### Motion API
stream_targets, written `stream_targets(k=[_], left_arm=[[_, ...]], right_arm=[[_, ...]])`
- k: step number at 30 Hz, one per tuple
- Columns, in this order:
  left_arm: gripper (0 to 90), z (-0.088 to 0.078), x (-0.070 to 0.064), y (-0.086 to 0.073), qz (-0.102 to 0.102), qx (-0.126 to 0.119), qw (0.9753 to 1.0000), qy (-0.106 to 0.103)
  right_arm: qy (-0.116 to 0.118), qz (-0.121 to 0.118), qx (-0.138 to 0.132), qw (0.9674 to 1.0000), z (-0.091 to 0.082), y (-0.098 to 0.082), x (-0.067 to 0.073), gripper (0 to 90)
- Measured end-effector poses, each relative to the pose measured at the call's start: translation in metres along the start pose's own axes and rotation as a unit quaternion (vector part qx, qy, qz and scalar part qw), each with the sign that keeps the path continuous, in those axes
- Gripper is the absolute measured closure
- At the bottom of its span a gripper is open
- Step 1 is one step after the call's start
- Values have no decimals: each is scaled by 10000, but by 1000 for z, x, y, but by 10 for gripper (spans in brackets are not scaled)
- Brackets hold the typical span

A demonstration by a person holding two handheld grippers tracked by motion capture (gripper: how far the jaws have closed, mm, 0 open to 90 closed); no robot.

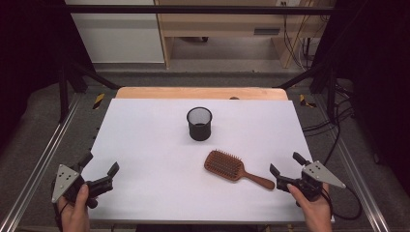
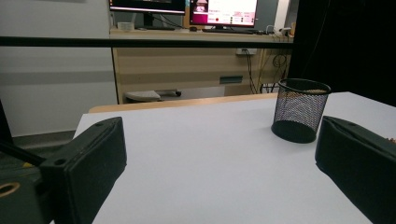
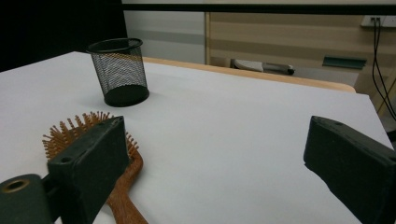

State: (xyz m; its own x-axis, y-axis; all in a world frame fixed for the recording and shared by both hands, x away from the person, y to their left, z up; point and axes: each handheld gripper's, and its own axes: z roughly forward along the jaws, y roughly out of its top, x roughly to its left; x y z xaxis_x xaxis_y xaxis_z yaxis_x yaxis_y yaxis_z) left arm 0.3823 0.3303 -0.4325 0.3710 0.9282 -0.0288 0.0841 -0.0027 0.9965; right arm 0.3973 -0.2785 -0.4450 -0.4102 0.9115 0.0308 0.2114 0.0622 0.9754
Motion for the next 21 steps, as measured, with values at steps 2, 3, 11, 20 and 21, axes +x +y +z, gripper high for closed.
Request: stream_targets(k=[2,3,11,20,21], left_arm=[[20,0,0,0,16,-6,10000,-7],[20,0,0,0,15,1,10000,-8],[20,1,0,-1,30,31,10000,-11],[20,3,0,-1,25,43,10000,5],[19,2,0,-1,23,44,10000,6]], right_arm=[[-6,37,0,10000,0,0,0,76],[-65,86,31,9999,1,1,0,81],[-228,145,198,9994,1,-1,-4,74],[-357,128,129,9992,0,2,-4,73],[-397,89,122,9991,2,3,-5,72]])
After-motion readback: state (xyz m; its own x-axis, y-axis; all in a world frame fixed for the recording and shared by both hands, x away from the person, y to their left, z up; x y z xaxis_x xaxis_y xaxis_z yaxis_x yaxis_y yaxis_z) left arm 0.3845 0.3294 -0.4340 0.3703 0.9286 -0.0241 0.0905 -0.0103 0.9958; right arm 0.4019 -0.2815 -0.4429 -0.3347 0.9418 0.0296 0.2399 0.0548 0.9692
